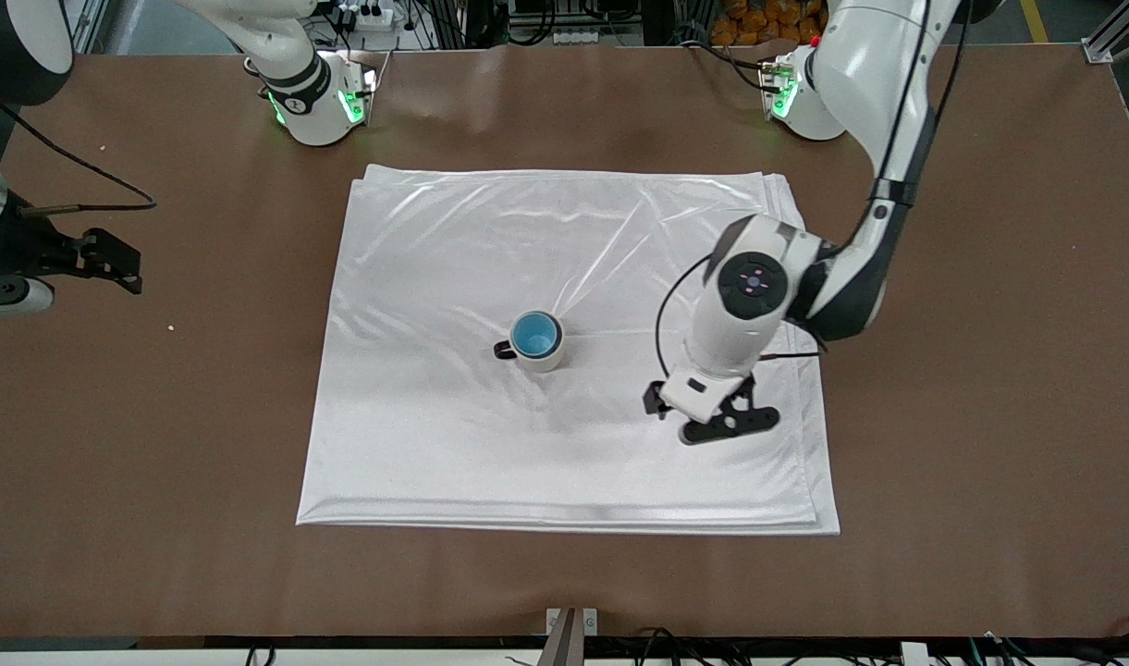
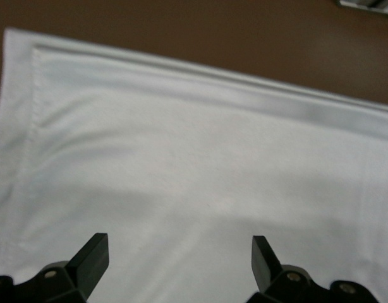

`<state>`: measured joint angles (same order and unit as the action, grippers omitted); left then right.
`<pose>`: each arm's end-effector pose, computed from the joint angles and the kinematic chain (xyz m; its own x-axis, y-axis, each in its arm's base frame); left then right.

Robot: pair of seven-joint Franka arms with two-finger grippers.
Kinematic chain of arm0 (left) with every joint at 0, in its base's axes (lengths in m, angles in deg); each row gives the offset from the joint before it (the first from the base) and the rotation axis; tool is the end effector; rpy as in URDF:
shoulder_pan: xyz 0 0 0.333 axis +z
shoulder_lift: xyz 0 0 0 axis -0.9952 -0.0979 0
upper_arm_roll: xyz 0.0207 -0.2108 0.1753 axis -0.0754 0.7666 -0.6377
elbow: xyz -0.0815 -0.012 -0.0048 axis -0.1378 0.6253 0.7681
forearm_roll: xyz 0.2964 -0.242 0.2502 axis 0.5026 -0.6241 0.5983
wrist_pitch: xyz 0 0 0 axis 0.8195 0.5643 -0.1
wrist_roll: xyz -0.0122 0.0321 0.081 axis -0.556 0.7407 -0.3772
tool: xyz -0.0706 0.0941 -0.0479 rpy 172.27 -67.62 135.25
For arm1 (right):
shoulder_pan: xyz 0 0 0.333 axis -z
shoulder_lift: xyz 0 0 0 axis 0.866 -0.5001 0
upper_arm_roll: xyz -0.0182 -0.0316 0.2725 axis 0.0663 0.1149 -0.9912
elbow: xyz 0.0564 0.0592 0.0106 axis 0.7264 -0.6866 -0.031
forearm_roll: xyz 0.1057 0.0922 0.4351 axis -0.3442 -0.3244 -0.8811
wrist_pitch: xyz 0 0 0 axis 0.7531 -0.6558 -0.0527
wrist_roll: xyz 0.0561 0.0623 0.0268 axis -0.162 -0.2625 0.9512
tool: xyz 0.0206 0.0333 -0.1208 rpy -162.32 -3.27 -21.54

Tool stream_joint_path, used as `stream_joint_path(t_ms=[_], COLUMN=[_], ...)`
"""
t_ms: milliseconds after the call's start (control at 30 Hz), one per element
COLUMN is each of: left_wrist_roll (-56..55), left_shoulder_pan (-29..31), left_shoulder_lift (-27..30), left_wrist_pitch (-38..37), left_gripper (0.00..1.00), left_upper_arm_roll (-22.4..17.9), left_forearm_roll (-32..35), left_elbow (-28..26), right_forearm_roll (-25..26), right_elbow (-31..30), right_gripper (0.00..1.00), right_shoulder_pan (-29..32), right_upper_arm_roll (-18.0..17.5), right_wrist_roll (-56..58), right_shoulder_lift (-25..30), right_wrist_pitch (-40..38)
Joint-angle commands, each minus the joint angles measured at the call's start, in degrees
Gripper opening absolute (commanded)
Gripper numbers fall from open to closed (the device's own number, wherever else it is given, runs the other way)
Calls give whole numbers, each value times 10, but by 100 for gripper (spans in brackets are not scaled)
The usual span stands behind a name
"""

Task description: Place blue cup into white mug on cloth

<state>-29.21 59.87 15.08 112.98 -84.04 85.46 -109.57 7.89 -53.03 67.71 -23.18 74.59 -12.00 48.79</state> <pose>0.6914 -0.3318 0.2541 0.9715 0.1782 0.1564 0.1722 -0.9837 0.0509 0.6480 0.0084 0.5363 0.9914 0.1289 0.0216 0.1268 -0.9887 0.0806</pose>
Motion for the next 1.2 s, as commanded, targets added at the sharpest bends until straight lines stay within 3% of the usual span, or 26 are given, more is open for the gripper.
stream_joint_path(t_ms=[0,267,533,1000,1167], left_wrist_roll=[66,213,263,323,344], left_shoulder_pan=[59,143,191,233,246], left_shoulder_lift=[22,28,63,158,210], left_wrist_pitch=[-14,-41,-122,-240,-285], left_gripper=[100,100,100,100,100], left_upper_arm_roll=[9,12,10,8,6], left_forearm_roll=[5,-16,-36,-36,-36], left_elbow=[-8,-10,-10,-22,-34], right_forearm_roll=[-9,-10,-18,-50,-50], right_elbow=[5,6,5,-1,-23], right_gripper=[100,100,100,100,100], right_shoulder_pan=[1,6,8,-20,-24], right_upper_arm_roll=[-2,-1,1,79,84], right_wrist_roll=[-23,-23,-23,-18,-17], right_shoulder_lift=[3,7,20,41,60], right_wrist_pitch=[-5,-6,-7,-15,-7])
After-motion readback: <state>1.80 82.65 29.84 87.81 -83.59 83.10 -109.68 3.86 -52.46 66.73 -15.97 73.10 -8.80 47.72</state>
